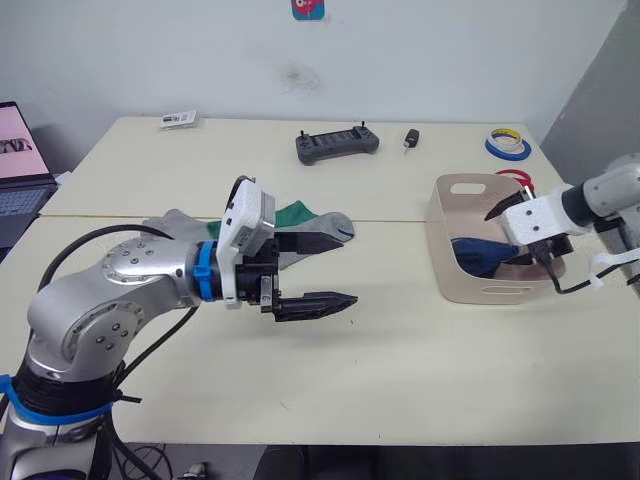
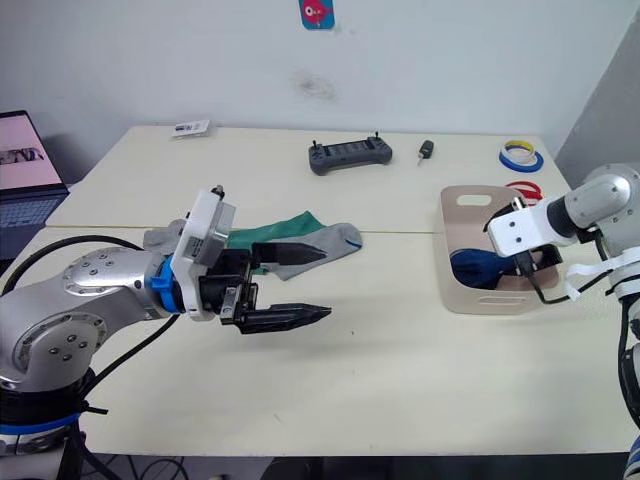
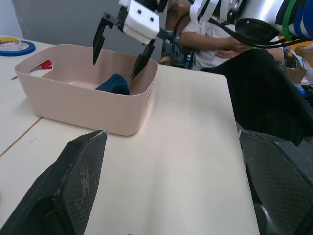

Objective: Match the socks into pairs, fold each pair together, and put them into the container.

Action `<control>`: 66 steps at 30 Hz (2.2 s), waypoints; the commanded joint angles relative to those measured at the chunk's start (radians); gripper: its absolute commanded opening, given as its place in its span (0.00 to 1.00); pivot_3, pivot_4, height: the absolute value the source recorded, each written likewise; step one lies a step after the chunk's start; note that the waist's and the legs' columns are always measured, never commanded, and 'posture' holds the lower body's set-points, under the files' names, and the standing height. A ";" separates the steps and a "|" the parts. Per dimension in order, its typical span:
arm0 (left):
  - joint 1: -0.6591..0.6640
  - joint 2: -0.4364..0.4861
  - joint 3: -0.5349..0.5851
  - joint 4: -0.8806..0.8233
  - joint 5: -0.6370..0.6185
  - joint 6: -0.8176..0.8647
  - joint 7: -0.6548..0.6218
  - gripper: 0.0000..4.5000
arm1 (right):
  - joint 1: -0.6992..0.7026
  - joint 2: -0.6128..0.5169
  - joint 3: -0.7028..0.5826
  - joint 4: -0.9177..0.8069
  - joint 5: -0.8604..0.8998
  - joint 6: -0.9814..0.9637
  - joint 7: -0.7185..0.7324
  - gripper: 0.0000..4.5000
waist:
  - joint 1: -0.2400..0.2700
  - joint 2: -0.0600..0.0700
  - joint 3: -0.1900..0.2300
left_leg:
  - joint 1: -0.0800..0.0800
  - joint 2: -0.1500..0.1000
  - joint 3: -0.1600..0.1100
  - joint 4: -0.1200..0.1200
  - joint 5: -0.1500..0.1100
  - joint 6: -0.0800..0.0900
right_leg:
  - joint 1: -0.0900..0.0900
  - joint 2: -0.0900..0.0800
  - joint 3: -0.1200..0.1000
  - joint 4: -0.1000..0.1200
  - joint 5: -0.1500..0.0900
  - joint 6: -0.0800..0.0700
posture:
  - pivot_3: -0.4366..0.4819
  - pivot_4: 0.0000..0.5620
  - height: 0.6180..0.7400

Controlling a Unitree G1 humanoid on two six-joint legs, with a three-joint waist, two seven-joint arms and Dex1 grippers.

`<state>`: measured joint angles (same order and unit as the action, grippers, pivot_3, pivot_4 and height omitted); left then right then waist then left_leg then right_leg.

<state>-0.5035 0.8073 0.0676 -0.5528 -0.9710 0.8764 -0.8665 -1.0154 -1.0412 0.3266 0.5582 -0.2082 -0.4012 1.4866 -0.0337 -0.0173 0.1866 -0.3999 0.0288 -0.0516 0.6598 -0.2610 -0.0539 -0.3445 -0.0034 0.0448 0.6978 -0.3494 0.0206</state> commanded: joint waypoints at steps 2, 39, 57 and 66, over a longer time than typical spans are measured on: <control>0.013 0.003 0.003 -0.005 0.023 -0.031 -0.017 1.00 | -0.022 -0.033 -0.070 -0.048 0.037 0.055 0.002 0.98 | 0.000 0.000 0.000 | 0.000 0.000 0.000 0.000 0.000 0.000 | 0.000 0.000 0.000 0.000 0.000 0.000 | 0.48 0.27 1.00; 0.835 -0.125 0.598 0.212 0.375 -0.421 0.100 1.00 | 0.672 0.185 -0.387 -1.021 0.579 0.805 -0.456 0.98 | 0.007 0.001 0.001 | 0.001 0.000 -0.001 -0.001 -0.001 0.002 | 0.001 -0.002 -0.002 -0.001 0.000 0.000 | 0.48 0.27 1.00; 0.206 -0.337 0.185 0.449 0.435 -0.171 0.479 1.00 | 0.621 0.241 -0.292 -1.133 0.598 0.898 -0.529 0.98 | 0.002 0.000 0.000 | 0.000 0.000 -0.002 0.000 -0.001 0.002 | 0.001 0.000 -0.002 0.000 0.000 0.000 | 0.48 0.27 1.00; 0.034 -0.441 0.092 0.686 0.532 -0.244 0.486 0.79 | 0.640 0.235 -0.290 -1.145 0.597 0.910 -0.540 1.00 | 0.008 -0.001 0.000 | -0.001 -0.001 -0.002 0.001 -0.001 0.001 | 0.001 -0.001 -0.003 0.000 0.000 0.001 | 0.48 0.27 1.00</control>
<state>-0.4445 0.3677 0.1624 0.1325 -0.4546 0.6628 -0.3801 -0.3752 -0.7996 0.0571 -0.5535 0.3769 0.5136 0.9546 -0.0260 -0.0180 0.1868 -0.4005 0.0277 -0.0539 0.6607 -0.2620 -0.0527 -0.3431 -0.0040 0.0420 0.6974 -0.3492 0.0211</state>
